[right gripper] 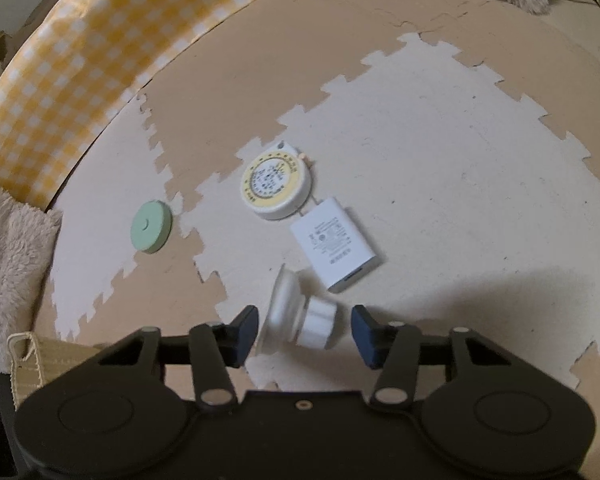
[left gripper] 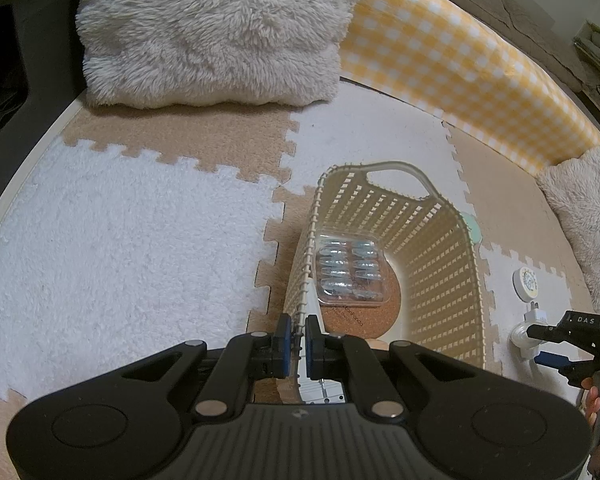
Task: Organize rigid objects
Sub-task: 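Move the right gripper to the white suction-cup piece and grasp it, then carry the suction-cup piece with the right gripper and drop it into the basket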
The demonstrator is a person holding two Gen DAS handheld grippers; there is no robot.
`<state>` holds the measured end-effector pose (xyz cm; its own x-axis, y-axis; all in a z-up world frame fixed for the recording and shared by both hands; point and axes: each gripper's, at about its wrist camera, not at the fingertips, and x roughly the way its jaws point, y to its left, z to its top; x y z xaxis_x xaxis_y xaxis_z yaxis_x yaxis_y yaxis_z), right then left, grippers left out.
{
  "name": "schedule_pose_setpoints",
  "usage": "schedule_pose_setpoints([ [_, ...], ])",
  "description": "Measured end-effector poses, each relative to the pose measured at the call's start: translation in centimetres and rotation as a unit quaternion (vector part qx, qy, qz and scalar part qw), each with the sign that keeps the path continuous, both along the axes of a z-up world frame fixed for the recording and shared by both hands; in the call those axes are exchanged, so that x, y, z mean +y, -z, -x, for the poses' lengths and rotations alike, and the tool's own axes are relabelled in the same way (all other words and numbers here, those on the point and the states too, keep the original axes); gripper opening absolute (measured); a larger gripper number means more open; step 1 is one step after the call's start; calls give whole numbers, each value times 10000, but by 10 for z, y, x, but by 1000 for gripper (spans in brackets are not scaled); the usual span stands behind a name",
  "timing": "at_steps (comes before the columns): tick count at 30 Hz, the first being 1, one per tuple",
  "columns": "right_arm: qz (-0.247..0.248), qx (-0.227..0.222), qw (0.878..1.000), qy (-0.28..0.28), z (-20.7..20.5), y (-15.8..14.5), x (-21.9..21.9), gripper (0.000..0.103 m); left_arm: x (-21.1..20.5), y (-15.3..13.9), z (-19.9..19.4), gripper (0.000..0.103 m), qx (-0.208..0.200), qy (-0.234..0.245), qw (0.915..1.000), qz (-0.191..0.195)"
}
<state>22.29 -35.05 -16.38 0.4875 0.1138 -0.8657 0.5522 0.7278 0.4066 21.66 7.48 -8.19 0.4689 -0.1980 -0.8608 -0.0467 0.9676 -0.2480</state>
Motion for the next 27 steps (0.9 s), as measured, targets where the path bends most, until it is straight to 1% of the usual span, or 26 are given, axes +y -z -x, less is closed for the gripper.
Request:
schedule_pose_setpoints([
  [1, -14, -3, 10000, -9, 0, 0, 0, 50, 0, 0, 0, 6, -1, 1, 10000, -1],
  [5, -44, 2, 9999, -138, -2, 1, 3, 41, 0, 0, 0, 6, -2, 1, 10000, -4],
  [10, 89, -53, 9996, -271, -3, -3, 7, 40, 0, 0, 0, 6, -2, 2, 10000, -7],
  [11, 112, -90, 9995, -298, -3, -5, 8, 36, 0, 0, 0, 6, -2, 1, 10000, -6],
  [13, 148, -186, 9990, -373, -3, -10, 10, 35, 0, 0, 0, 6, -1, 0, 10000, -3],
  [18, 290, -493, 9962, -664, -4, -25, 21, 35, 0, 0, 0, 6, -1, -1, 10000, -6],
  [21, 236, -749, 9938, -783, -2, -36, 27, 35, 0, 0, 0, 6, -2, 0, 10000, -7],
  [24, 154, -1132, 9892, -916, 2, -52, 34, 35, 0, 0, 0, 6, -2, 0, 10000, -9],
  [27, 71, -1560, 9816, -1102, 7, -70, 44, 35, 0, -1, 0, 6, -2, 13, 10000, -23],
])
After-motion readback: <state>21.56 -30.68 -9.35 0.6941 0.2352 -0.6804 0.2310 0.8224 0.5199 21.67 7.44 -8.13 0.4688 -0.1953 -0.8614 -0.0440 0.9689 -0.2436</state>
